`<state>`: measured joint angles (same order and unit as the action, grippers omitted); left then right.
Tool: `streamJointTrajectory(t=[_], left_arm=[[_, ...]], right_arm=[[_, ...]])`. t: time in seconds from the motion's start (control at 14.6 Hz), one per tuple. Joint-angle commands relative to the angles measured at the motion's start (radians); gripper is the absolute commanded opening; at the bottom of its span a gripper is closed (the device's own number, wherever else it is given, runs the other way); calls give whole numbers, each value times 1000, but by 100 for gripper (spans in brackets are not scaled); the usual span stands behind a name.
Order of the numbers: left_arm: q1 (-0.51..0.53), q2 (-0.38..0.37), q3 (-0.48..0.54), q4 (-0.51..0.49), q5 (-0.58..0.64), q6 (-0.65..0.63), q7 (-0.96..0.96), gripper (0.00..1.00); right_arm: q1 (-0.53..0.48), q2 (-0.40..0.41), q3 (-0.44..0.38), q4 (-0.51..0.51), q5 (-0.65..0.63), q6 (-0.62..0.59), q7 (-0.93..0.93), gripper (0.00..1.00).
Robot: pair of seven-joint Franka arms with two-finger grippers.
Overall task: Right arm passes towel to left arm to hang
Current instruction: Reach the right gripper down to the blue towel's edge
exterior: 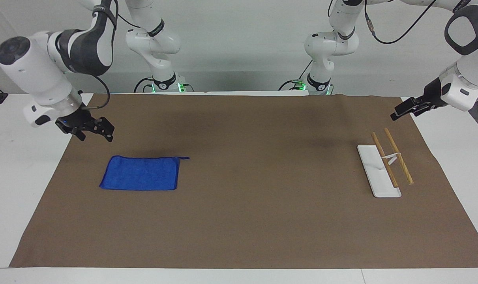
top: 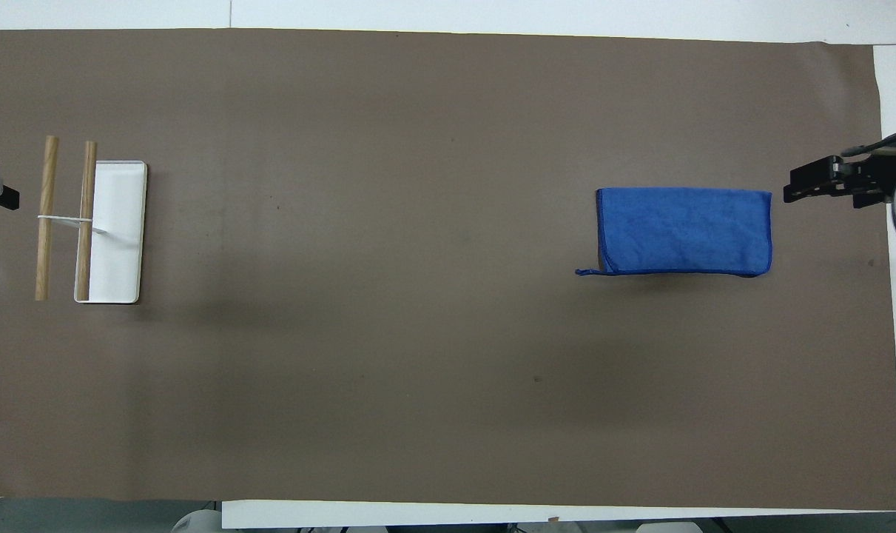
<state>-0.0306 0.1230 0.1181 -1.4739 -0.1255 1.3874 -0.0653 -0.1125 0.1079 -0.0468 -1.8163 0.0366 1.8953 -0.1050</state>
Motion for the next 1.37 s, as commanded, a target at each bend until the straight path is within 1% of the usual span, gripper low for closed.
streamJointTrajectory(t=[0.0, 0.14, 0.27, 0.41, 0.55, 0.75, 0.89, 1.03, 1.3], left_arm=[[12, -45, -21, -62, 13, 41, -14, 100], [12, -54, -21, -83, 13, 56, -14, 100], [12, -54, -21, -85, 13, 62, -14, 100], [12, -54, -23, -83, 13, 62, -14, 100], [12, -54, -26, -83, 13, 59, -14, 100], [12, -54, -31, -77, 13, 50, -11, 100], [12, -52, -35, -74, 15, 47, -11, 100], [12, -52, -35, -74, 18, 44, -10, 100], [12, -49, -35, -49, 27, 5, -2, 100]], right_arm=[[-13, -27, 10, -171, -6, 195, -59, 99], [-13, -28, 13, -277, -6, 364, -71, 99], [-13, -28, 13, -331, -4, 453, -85, 98], [-13, -24, 13, -343, 8, 467, -85, 96], [-16, -2, 13, -350, 58, 470, -94, 95], [-35, 47, 12, -350, 136, 479, -169, 94], [-35, 84, 11, -350, 140, 542, -214, 92], [-26, 117, 15, -347, 138, 593, -252, 87], [-22, 125, 22, -347, 126, 593, -259, 72]])
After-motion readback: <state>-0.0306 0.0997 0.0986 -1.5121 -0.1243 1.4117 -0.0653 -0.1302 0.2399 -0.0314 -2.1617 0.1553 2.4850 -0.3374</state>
